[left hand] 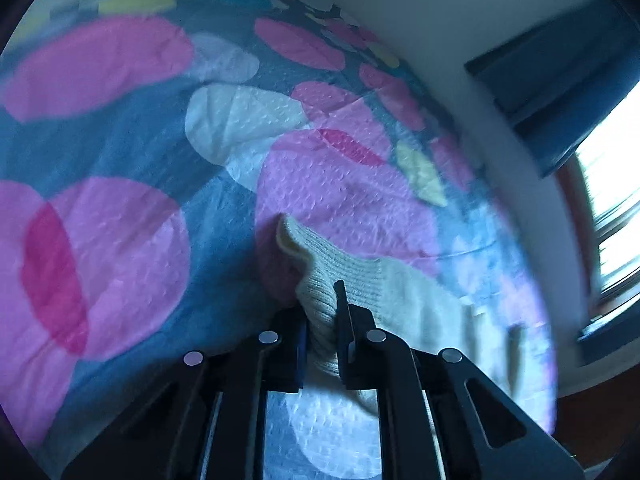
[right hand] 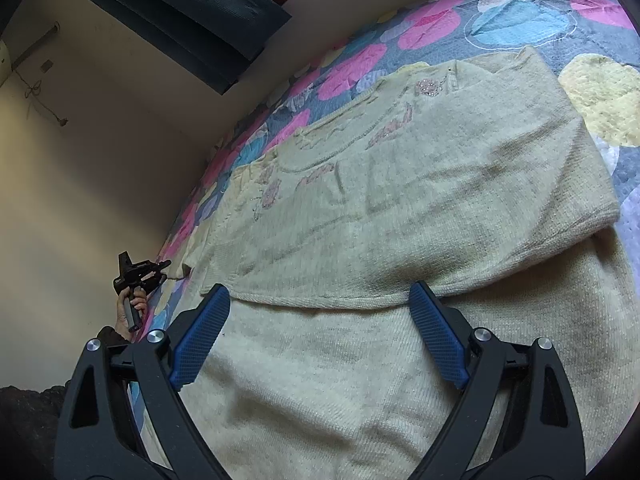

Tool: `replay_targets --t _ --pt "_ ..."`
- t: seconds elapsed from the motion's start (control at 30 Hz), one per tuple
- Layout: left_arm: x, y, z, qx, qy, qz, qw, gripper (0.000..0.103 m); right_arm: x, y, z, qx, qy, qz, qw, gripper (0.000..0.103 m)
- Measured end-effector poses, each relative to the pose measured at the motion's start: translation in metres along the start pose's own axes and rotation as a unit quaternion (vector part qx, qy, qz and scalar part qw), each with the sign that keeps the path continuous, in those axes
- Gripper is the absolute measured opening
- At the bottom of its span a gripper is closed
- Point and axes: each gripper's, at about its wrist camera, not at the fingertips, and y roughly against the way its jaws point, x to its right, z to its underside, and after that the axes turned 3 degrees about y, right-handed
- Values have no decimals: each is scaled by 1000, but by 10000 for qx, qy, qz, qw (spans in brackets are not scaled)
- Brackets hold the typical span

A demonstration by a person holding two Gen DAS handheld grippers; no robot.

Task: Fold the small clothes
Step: 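Move the left gripper to the other ribbed sleeve cuff and grasp it, then lift the cuff with the left gripper, lay it across the body, release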

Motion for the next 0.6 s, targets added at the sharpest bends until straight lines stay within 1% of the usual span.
replay_targets --t 0.03,0.1,0.2,0.27,0.4,0.43,0.5,0.6 --pt "7 5 3 133 -87 -355 9992 10 0 0 0 1 -2 -2 10000 91" --pt "12 14 6 334 -118 -883 9955 9 0 1 0 -1 -1 -1 10000 91" --pt "13 34 10 634 -121 -1286 9896 9 0 1 0 6 3 1 10000 91" --pt "12 44 14 729 -147 -1411 9872 9 0 1 0 5 -5 -5 10000 91" --pt "12 72 25 918 -53 -1402 9858 9 -1 1 0 9 -3 -7 10000 91" --pt "15 79 27 1003 -82 -1431 9846 9 -1 1 0 9 -3 -7 10000 91" --pt "24 100 34 1280 -166 -1567 9792 9 -1 1 0 11 -3 -9 10000 91" --pt "32 128 42 1515 -219 -1534 9762 9 -1 2 0 11 -3 -7 10000 91"
